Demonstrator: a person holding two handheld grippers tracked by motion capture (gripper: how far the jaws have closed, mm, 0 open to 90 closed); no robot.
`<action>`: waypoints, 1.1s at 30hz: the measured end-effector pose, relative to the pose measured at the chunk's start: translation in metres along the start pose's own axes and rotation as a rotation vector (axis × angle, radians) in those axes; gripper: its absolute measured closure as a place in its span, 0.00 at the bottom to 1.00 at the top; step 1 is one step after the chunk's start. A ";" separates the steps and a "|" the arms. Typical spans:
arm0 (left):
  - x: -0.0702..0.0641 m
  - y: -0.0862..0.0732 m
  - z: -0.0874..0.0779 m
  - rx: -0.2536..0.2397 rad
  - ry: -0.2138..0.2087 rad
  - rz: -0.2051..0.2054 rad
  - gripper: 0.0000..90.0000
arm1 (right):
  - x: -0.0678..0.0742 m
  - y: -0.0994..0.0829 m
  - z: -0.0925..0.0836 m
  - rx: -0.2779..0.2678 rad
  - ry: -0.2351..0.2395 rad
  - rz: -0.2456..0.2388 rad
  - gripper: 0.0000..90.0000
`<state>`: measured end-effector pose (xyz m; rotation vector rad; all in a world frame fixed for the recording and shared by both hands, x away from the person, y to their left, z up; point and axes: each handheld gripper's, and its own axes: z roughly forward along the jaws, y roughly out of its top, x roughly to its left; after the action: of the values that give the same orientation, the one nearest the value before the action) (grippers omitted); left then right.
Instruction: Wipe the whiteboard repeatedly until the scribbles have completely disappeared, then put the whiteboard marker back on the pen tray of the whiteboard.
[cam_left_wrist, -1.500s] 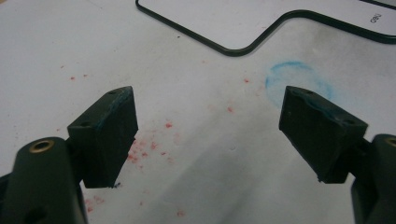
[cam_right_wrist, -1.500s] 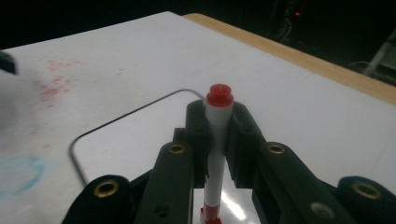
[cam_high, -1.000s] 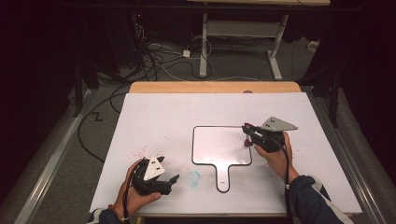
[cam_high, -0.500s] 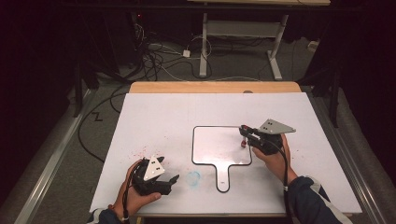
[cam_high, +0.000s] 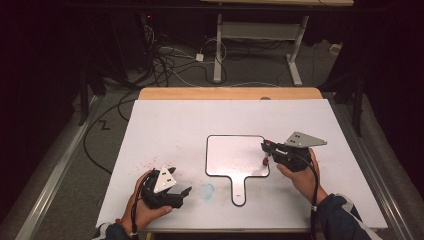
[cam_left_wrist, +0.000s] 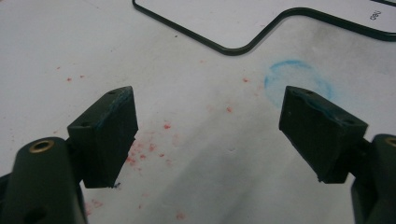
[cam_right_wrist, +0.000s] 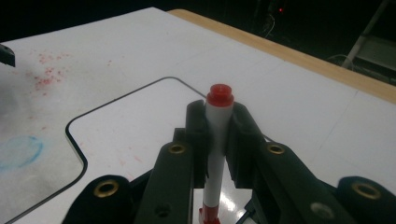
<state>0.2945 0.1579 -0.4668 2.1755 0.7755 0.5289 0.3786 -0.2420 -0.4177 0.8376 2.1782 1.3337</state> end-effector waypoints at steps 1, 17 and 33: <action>0.001 0.000 0.000 -0.002 0.000 -0.001 0.21 | -0.001 0.002 -0.002 -0.009 0.006 0.007 0.90; 0.007 0.001 0.001 -0.002 0.022 0.018 0.21 | -0.007 0.002 -0.054 0.000 0.005 0.088 0.90; 0.006 0.000 0.003 0.010 0.021 0.022 0.21 | -0.043 -0.013 -0.008 0.149 0.087 0.285 0.89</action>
<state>0.3008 0.1601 -0.4677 2.1934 0.7674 0.5606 0.4002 -0.2814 -0.4227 1.2057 2.3138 1.3718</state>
